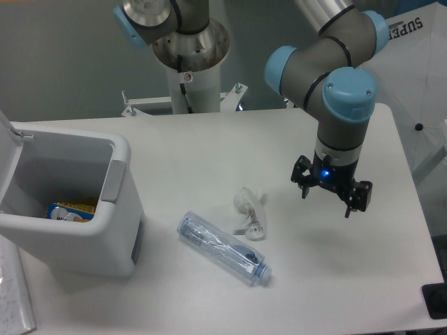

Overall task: Place the trash in the trash can
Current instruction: 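Move the gripper over the crumpled white tissue and lower it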

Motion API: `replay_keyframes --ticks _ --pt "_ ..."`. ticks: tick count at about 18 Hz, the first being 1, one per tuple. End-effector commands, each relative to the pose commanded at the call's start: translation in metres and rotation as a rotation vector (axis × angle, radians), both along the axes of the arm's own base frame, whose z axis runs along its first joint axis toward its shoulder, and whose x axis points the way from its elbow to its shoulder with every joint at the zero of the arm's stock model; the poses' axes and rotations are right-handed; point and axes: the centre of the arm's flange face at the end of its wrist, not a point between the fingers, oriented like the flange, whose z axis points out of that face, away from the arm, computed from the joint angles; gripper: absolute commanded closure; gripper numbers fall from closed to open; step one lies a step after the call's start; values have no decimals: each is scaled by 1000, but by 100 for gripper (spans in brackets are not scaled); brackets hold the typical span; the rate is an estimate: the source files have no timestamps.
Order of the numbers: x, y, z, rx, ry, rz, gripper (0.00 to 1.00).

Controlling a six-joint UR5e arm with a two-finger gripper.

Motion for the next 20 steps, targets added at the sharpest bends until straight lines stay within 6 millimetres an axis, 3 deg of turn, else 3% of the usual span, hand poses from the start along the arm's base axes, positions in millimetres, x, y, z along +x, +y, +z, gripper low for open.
replay_keyframes --ticks 2,8,15,17,20 --pt "5 4 -1 0 -2 -8 0" --pt "28 2 -31 7 -47 0 0" --pt "58 28 -49 -4 -88 83 0" --pt "87 43 -64 -42 -144 70 0" --pt "109 35 -79 -107 -229 73 0"
